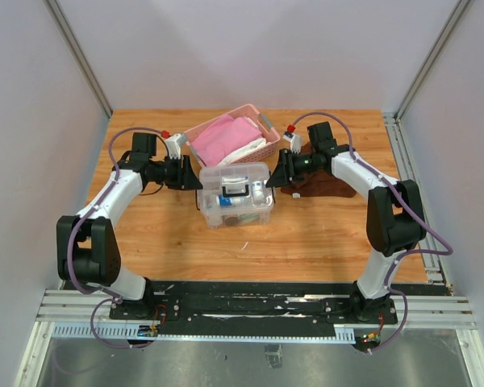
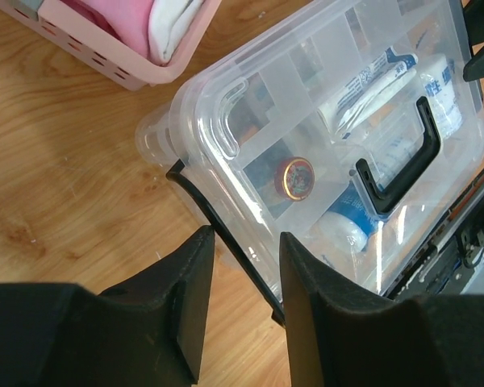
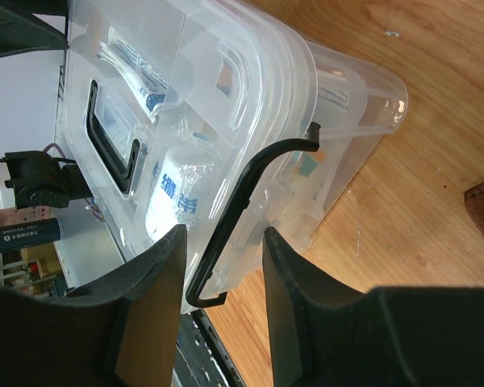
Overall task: Organize the medicine kit
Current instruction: Close the medicine box at the center of the board.
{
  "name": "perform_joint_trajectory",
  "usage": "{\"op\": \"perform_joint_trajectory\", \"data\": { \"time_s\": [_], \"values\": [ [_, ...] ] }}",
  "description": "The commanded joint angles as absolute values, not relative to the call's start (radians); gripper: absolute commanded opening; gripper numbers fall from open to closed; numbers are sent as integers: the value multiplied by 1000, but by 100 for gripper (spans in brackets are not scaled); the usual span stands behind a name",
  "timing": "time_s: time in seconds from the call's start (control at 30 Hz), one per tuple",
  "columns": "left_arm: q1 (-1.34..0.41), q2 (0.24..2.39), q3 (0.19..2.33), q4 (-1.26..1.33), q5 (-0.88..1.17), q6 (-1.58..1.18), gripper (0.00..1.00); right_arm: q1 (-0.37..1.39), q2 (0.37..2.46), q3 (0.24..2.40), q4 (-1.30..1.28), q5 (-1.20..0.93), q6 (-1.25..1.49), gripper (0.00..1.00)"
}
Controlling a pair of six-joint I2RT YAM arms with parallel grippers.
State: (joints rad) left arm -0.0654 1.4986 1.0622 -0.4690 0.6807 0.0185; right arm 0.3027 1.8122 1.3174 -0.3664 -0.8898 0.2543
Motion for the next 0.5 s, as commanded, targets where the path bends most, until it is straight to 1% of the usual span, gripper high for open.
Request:
{"op": "perform_joint_trajectory", "data": {
  "time_s": [0.0,0.27,0.47],
  "values": [
    [-84,1516,1050,-534,531,74,9,330,1870,1305,-412,-841,192,24],
    [-95,1510,1057,-545,527,77,1,334,1858,1302,-411,-838,189,22],
    [-95,1510,1061,-544,581,78,0,339,1850,1302,-412,-833,185,22]
  ]
}}
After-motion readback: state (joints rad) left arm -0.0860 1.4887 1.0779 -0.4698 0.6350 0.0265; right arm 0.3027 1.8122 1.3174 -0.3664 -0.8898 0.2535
